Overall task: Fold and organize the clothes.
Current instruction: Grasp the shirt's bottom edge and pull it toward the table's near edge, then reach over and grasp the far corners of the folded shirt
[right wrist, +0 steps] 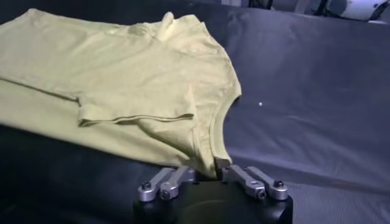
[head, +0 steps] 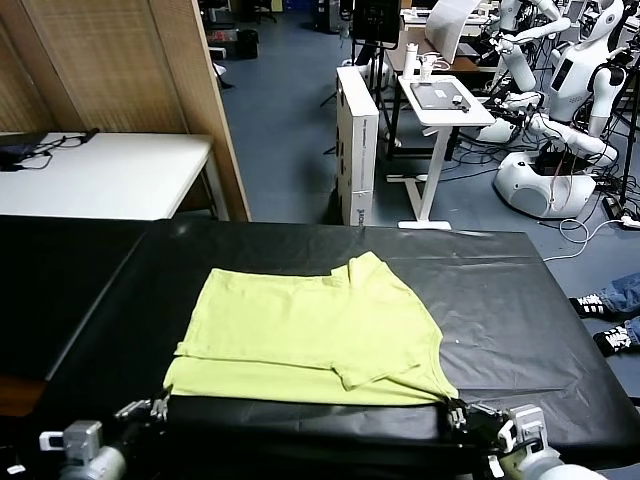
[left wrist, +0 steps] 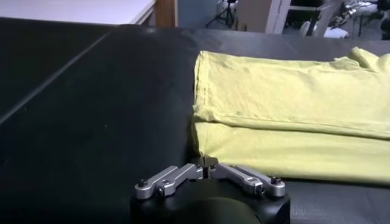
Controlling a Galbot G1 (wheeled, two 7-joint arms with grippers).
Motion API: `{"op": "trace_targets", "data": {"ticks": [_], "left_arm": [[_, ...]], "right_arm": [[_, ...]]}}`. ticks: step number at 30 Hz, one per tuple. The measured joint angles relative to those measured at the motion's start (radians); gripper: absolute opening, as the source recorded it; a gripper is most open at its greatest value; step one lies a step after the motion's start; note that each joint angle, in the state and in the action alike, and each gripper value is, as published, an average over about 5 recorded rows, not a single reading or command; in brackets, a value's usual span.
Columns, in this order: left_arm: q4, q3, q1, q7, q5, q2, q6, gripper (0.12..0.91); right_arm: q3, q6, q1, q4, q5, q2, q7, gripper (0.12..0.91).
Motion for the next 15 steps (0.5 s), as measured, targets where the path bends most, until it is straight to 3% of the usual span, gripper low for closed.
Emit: {"op": "trace_targets", "data": {"ticks": [3, 5, 7, 15], "left_arm": [[-0.006, -0.006, 0.002, 0.001, -0.006, 0.002, 0.008, 0.703], [-0.012, -0.013, 0.003, 0.005, -0.011, 0.004, 0.012, 0.816], [-0.018, -0.023, -0.001, 0.009, -0.020, 0.008, 0.015, 0.879], [-0.025, -0.046, -0.086, 0.071, -0.033, 0.025, 0.053, 0.907]], "right_arm": [[0.011, 0.004, -0.014, 0.022, -0.008, -0.004, -0.006, 0.853], [0.021, 0.007, -0.012, 0.034, 0.008, -0.008, -0.012, 0.889], [0.031, 0.016, 0.002, 0.038, 0.032, -0.013, -0.020, 0.903], [0.003, 0.052, 0.212, -0.071, 0.110, -0.051, -0.100, 0.907]]}}
